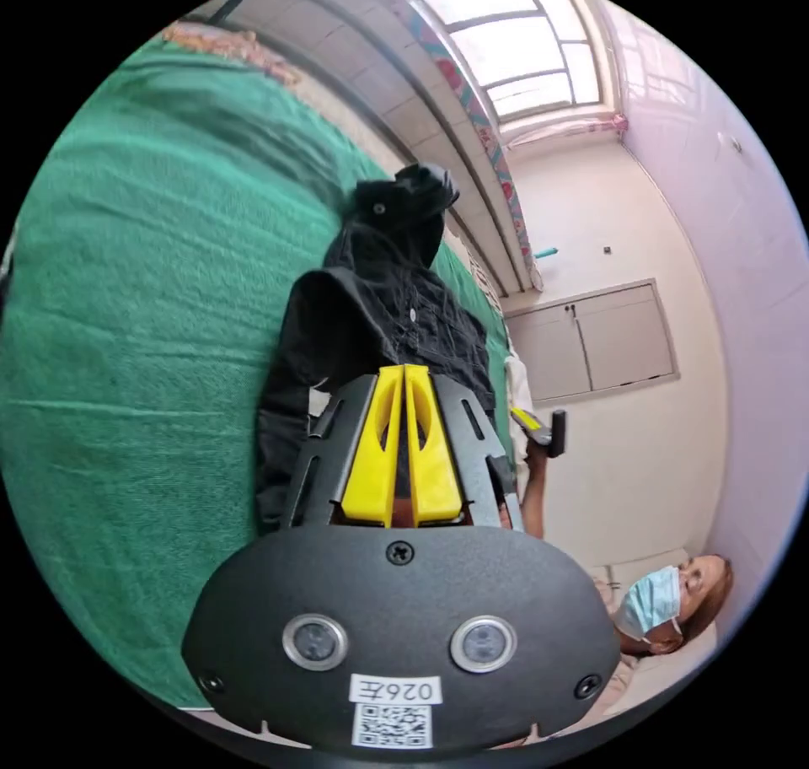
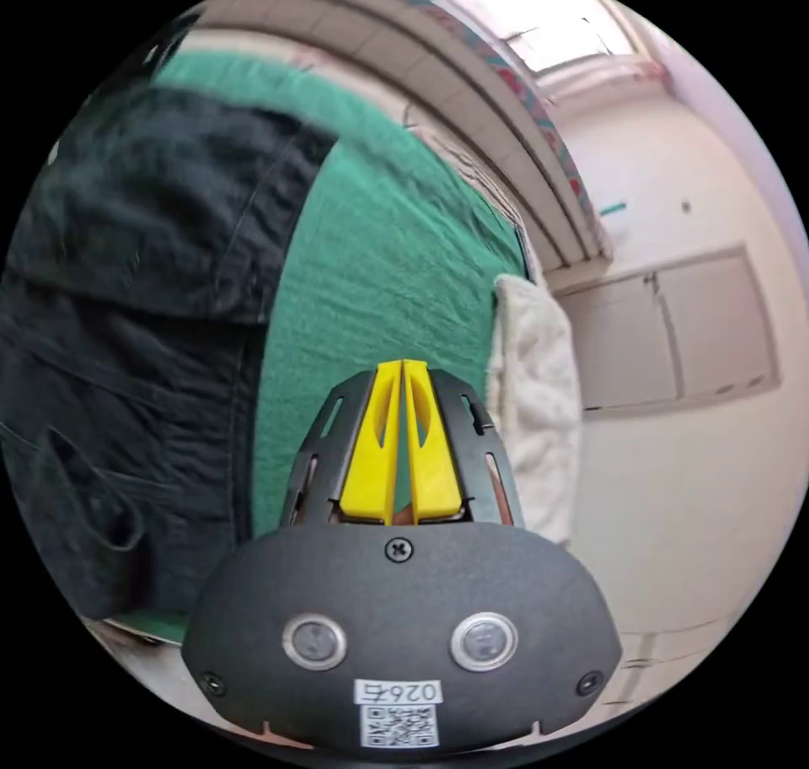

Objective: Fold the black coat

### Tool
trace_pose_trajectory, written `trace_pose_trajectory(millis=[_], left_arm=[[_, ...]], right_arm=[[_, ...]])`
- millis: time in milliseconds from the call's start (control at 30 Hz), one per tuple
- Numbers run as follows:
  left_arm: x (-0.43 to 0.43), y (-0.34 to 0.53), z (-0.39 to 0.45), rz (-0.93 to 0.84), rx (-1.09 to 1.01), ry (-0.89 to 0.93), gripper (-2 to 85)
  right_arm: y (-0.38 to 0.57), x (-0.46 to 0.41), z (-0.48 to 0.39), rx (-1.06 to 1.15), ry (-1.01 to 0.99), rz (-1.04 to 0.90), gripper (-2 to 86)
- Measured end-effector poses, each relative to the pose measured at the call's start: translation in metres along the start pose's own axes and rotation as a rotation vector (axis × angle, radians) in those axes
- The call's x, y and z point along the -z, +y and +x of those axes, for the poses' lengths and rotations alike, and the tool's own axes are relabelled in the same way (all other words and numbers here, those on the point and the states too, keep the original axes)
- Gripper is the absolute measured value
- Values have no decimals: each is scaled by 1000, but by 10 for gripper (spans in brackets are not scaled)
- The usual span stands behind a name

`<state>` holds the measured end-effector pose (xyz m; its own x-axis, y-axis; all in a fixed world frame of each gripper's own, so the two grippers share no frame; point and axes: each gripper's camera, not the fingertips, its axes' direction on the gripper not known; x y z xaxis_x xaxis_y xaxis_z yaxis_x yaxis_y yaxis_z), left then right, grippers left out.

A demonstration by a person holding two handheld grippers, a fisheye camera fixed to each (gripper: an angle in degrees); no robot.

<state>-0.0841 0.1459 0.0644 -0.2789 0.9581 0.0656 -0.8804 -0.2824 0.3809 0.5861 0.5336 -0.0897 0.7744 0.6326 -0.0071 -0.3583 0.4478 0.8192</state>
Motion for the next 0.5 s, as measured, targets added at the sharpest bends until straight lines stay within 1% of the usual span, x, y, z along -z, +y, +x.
trace_pose_trajectory(millis=[33,67,100,133,200,233,267,300,333,367,400,433,500], left_arm=[[-3,-4,13,12,-35,-27,-10],[-17,-14,38,15,-104,-63,-10],[-37,-25,62,2,-173,-71,-10],[-49,-29,73,-6,-210,-69,-10],[-105,-39,104,-83,-318,-71,-10],[-120,-40,107,-127,-325,-94,-10],[-152,-41,107,-259,-324,-187,-10],[-171,-39,106,-338,-360,-248,-10],[-165,-39,108,-293,-368,-218,-10],[-154,-45,105,-286,-267,-197,-9],[-140,-51,107,-310,-213,-194,-9],[-130,-53,112,-290,-225,-191,-9],[-89,-51,138,-171,-266,-200,-8]], right_arm=[[-11,14,41,-102,-190,57,-9],[-19,21,54,-124,-292,92,-9],[-40,31,66,-117,-478,160,-10],[-68,36,64,-93,-590,192,-10],[-112,39,38,-11,-635,215,-11],[-142,28,12,63,-593,184,-12],[-157,17,-1,106,-547,142,-13],[-181,-15,-21,175,-390,17,-14],[-187,-29,-11,190,-375,18,-13],[-186,-28,9,131,-424,42,-13],[-183,-31,55,9,-507,40,-13],[-174,-34,97,-59,-556,50,-12],[-158,-36,153,-174,-540,41,-10]])
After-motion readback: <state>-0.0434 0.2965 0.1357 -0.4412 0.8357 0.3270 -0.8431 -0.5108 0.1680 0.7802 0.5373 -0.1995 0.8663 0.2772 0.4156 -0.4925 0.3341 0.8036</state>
